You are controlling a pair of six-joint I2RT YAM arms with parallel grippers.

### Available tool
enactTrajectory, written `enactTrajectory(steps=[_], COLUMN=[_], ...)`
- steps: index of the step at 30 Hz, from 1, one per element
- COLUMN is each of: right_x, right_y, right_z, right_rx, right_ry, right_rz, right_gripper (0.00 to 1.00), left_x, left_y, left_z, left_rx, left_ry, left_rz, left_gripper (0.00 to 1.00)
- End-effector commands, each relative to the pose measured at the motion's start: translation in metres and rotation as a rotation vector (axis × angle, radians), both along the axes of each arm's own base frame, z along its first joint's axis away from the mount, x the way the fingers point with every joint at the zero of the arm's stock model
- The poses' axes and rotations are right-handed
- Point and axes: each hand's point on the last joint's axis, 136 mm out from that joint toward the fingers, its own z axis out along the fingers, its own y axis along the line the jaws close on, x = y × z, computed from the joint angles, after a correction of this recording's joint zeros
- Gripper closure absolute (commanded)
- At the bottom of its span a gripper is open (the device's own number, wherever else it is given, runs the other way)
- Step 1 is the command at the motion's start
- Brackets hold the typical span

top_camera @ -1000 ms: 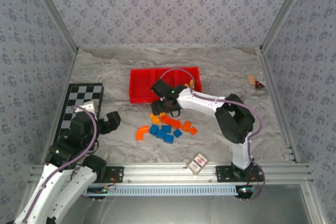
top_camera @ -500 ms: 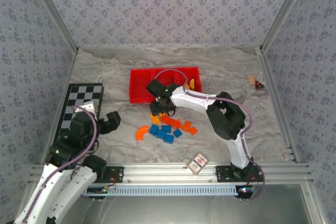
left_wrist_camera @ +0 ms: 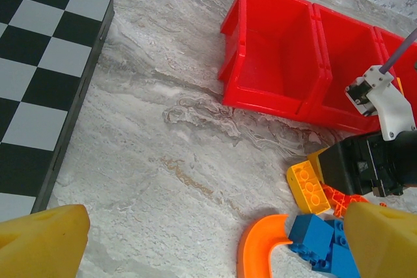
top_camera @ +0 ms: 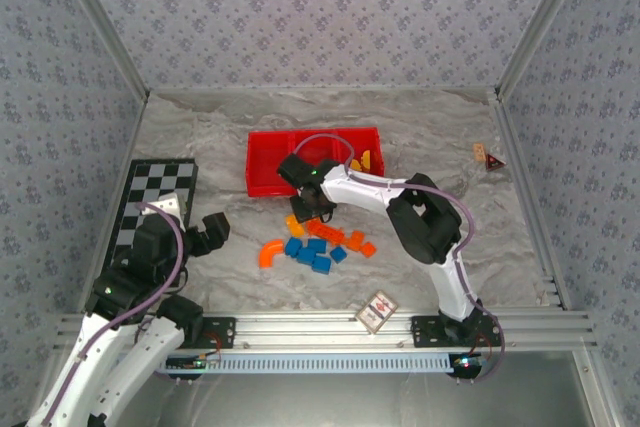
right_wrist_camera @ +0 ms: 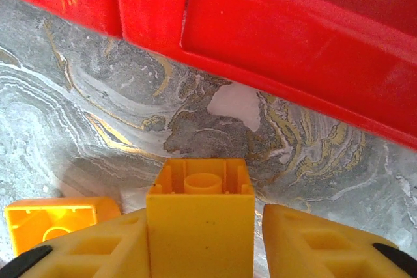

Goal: Sort the legos into containers by color
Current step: Pick up the lego from the center of the table, then place the lego in the container.

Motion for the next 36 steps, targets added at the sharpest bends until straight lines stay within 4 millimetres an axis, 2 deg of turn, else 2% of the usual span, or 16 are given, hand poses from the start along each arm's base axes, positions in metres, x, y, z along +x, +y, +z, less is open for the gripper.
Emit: enactTrajectory(steps=[1, 6, 10, 14, 17, 20, 24, 27, 30, 36], right_x=[0.004, 0.006, 0.006, 0.004, 0.011, 0.028, 0.061, 0.088, 0.113, 0.154], right_y=[-0.002, -0.005, -0.005, -0.006, -0.02, -0.043, -0.076, -0.097, -0.11, -0.119], right_z=[0.005, 0.015, 0.031, 0.06, 0.089, 0.113, 0.127, 0.127, 0.121, 0.1], right_rx=[-0.034, -0.056, -0.039, 0.01, 0.021, 0.019, 0.043, 0.07, 0.103, 0.137], right_ry=[-0.015, -0.047, -0.079, -0.117, -0.173, -0.23, -0.252, -0.238, -0.214, -0.159], right_rz=[0.009, 0.019, 0.025, 0.034, 0.03, 0.0, -0.063, -0.115, -0.149, -0.191], right_gripper=[0.6, 0.7, 0.72, 0.72, 0.72, 0.72, 0.72, 0.72, 0.72, 0.72], left_x=[0.0, 0.0, 0.0, 0.0, 0.0, 0.0, 0.0, -0.001, 0.0, 0.0], left_y=[0.0, 0.0, 0.0, 0.0, 0.0, 0.001, 0.0, 0.0, 0.0, -0.001], left_z=[0.003, 0.003, 0.003, 0.002, 0.002, 0.002, 0.002, 0.002, 0.002, 0.002], left_rx=[0.009, 0.01, 0.012, 0.013, 0.015, 0.015, 0.014, 0.014, 0.014, 0.013], left_ry=[-0.021, -0.021, -0.02, -0.016, -0.014, -0.015, -0.012, -0.011, -0.012, -0.013], left_rz=[-0.014, -0.012, -0.012, -0.011, -0.011, -0.008, -0.01, -0.013, -0.013, -0.013], left_gripper=[0.0, 0.0, 0.0, 0.0, 0.0, 0.0, 0.0, 0.0, 0.0, 0.0])
